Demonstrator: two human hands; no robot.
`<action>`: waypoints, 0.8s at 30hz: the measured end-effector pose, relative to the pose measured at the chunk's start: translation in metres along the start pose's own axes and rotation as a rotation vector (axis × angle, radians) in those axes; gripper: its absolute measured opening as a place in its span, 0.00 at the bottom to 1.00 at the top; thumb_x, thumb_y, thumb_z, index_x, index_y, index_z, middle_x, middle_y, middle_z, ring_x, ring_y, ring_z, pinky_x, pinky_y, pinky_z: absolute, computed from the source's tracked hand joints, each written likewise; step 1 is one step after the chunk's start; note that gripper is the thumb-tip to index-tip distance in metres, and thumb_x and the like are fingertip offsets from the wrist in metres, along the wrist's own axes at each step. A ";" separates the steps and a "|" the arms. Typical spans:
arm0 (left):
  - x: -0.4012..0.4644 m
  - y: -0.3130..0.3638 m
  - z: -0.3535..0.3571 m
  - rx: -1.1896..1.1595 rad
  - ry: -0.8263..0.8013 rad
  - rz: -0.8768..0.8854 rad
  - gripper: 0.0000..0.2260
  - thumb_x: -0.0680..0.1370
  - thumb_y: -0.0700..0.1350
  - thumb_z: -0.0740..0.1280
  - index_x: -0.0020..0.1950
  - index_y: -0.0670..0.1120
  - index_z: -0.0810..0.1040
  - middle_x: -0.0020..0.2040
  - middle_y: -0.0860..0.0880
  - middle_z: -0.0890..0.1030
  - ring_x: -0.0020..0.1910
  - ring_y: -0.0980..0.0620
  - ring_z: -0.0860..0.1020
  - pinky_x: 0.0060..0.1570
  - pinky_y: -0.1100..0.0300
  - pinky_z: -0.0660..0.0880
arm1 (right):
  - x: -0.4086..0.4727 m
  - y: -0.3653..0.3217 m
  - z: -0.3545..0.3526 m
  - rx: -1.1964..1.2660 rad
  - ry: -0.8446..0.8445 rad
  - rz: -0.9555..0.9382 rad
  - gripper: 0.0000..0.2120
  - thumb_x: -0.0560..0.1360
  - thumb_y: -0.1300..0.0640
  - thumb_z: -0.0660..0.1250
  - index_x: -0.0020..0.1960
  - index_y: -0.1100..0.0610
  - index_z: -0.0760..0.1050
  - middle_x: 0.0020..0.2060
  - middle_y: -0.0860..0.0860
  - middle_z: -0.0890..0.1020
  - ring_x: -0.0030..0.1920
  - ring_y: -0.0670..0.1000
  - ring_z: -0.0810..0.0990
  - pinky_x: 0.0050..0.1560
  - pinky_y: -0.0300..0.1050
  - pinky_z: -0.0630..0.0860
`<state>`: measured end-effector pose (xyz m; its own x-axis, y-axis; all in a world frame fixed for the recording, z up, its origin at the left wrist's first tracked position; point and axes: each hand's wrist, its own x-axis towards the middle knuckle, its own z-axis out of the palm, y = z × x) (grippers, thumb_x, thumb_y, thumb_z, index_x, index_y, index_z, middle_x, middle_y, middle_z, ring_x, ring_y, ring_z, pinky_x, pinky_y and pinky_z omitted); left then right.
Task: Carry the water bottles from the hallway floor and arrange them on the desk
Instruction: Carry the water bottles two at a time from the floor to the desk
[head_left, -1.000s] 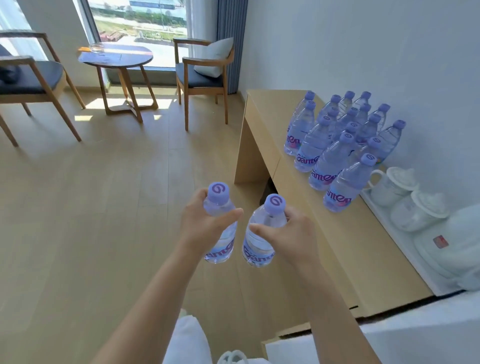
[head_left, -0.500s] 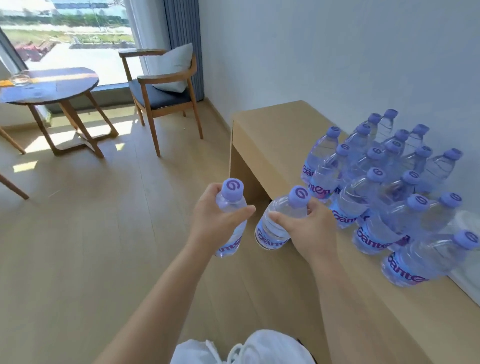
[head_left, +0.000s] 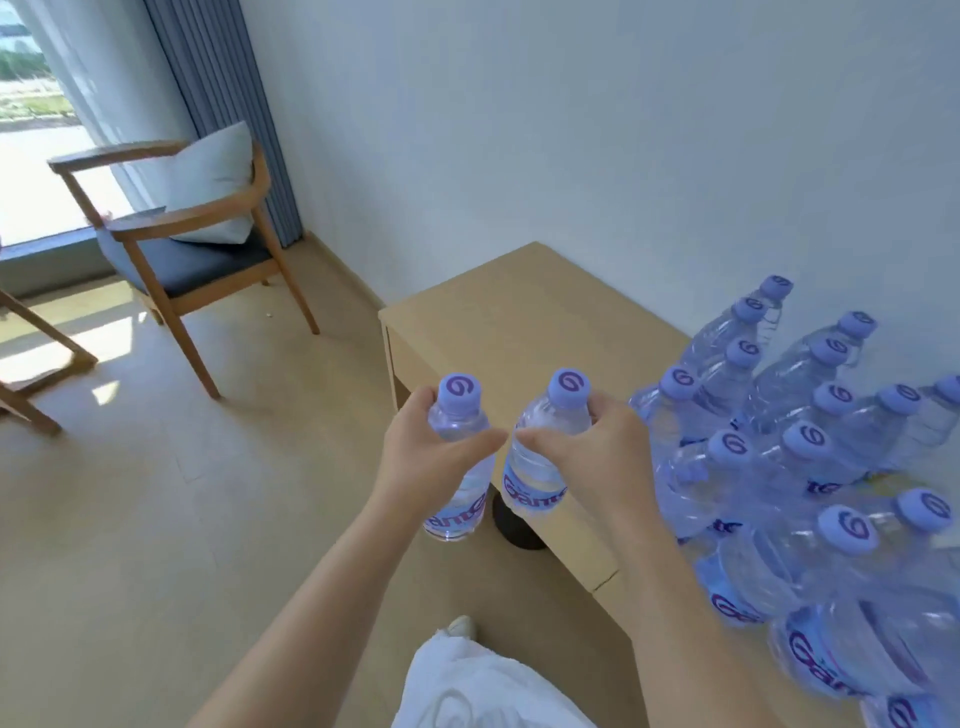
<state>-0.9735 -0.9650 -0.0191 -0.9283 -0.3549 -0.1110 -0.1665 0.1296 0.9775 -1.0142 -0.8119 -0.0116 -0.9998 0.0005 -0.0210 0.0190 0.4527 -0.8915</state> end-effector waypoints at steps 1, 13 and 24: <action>0.022 0.005 0.002 0.018 -0.024 0.013 0.17 0.61 0.50 0.76 0.45 0.47 0.76 0.42 0.47 0.81 0.41 0.50 0.80 0.43 0.53 0.78 | 0.020 -0.005 0.005 0.003 0.023 -0.001 0.14 0.60 0.50 0.76 0.42 0.50 0.76 0.36 0.45 0.80 0.41 0.48 0.80 0.43 0.50 0.78; 0.197 0.037 0.082 0.059 -0.351 0.094 0.14 0.66 0.44 0.76 0.45 0.48 0.73 0.37 0.56 0.75 0.35 0.62 0.75 0.35 0.72 0.72 | 0.166 -0.005 0.005 -0.022 0.375 0.208 0.14 0.61 0.51 0.75 0.36 0.48 0.70 0.35 0.45 0.78 0.37 0.47 0.76 0.36 0.45 0.70; 0.290 0.056 0.186 0.149 -0.788 0.131 0.18 0.66 0.40 0.76 0.52 0.44 0.73 0.42 0.52 0.76 0.38 0.58 0.75 0.36 0.71 0.71 | 0.192 0.019 -0.009 0.058 0.689 0.536 0.12 0.62 0.56 0.76 0.42 0.53 0.75 0.35 0.46 0.80 0.37 0.47 0.78 0.35 0.42 0.73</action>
<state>-1.3140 -0.8883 -0.0296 -0.8956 0.4203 -0.1458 -0.0316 0.2669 0.9632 -1.2063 -0.7947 -0.0285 -0.6388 0.7475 -0.1821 0.4698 0.1914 -0.8618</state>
